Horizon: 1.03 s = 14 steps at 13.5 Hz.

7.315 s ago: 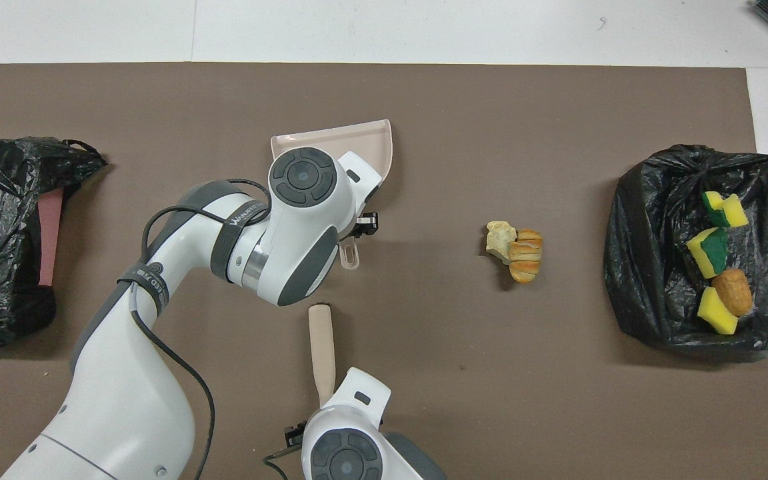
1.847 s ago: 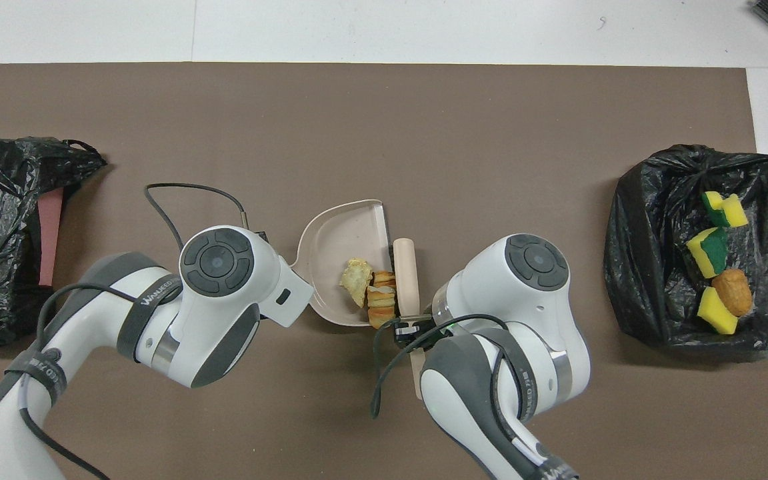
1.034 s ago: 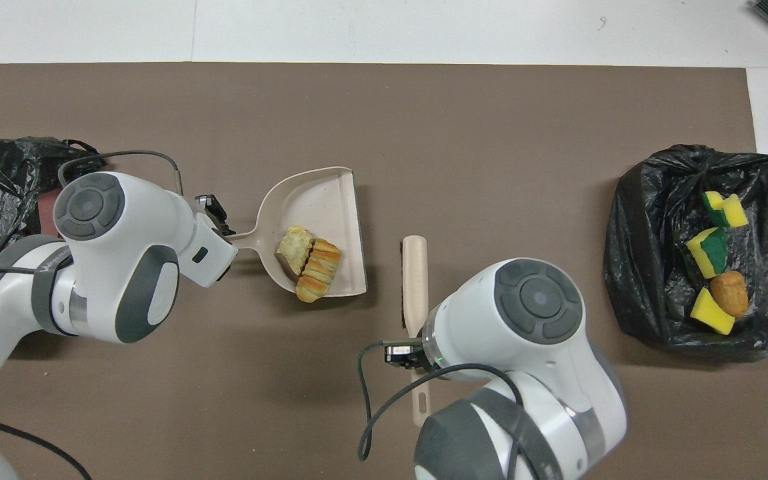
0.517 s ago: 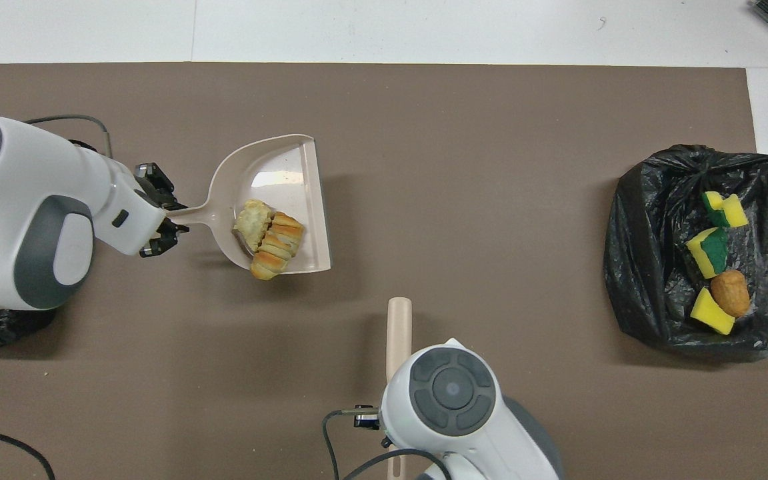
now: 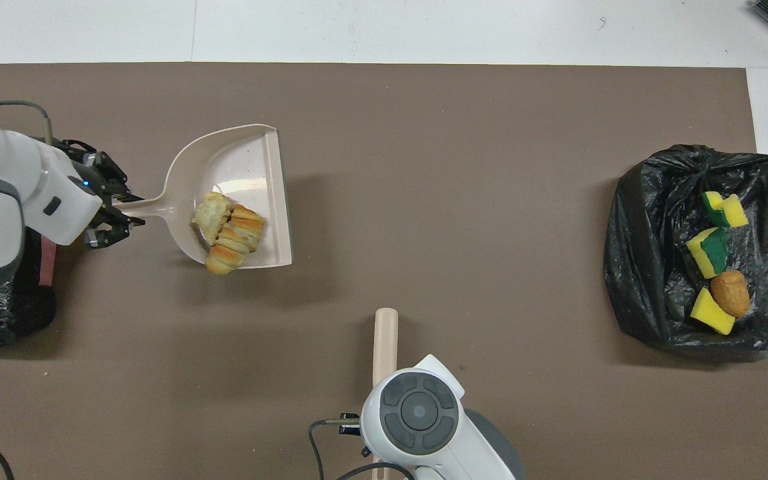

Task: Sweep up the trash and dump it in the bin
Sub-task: 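Carry the loaded dustpan to the black bag with the left gripper, then tip the dustpan with the left gripper while the right gripper drops the brush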

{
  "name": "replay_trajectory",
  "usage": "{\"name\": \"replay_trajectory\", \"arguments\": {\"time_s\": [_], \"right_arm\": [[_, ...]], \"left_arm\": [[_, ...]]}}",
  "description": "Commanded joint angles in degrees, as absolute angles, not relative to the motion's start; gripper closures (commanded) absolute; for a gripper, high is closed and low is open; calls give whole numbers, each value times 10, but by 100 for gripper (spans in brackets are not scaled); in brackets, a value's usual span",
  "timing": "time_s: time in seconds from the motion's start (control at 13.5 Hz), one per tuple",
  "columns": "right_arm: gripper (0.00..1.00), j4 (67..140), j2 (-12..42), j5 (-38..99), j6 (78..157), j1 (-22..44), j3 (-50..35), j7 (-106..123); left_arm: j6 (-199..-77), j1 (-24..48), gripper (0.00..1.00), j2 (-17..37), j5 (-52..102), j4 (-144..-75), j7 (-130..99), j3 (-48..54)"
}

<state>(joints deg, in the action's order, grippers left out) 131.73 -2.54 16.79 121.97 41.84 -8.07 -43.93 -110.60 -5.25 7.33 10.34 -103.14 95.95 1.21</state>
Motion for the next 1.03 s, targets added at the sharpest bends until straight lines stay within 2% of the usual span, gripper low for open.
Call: {"name": "replay_trajectory", "arguments": {"time_s": [0.0, 0.22, 0.37, 0.52, 0.67, 0.74, 0.96], "right_arm": [[84, 1345, -37, 172, 1237, 421, -83, -436], [76, 1364, -40, 168, 1264, 424, -83, -432], [65, 1368, -34, 168, 1276, 424, -83, -429], [44, 1366, -33, 168, 1276, 424, -83, -425], [7, 1354, -26, 163, 1276, 425, -82, -425], [0, 1342, -25, 160, 1276, 420, -81, -424], [0, 1311, -25, 138, 1274, 384, -80, -411]], "left_arm": [[-1059, -106, 100, 77, 114, -1000, 1011, 18], [-1003, -162, 100, 97, 112, -946, 1067, 17], [-967, -190, 100, 109, 106, -904, 1071, 16], [-952, -201, 100, 117, 80, -889, 1072, 11], [-954, -237, 100, 116, 71, -887, 1072, 11], [-960, -254, 100, 117, 61, -884, 1073, 11], [-996, -277, 100, 125, 2, -867, 1111, 10]]}}
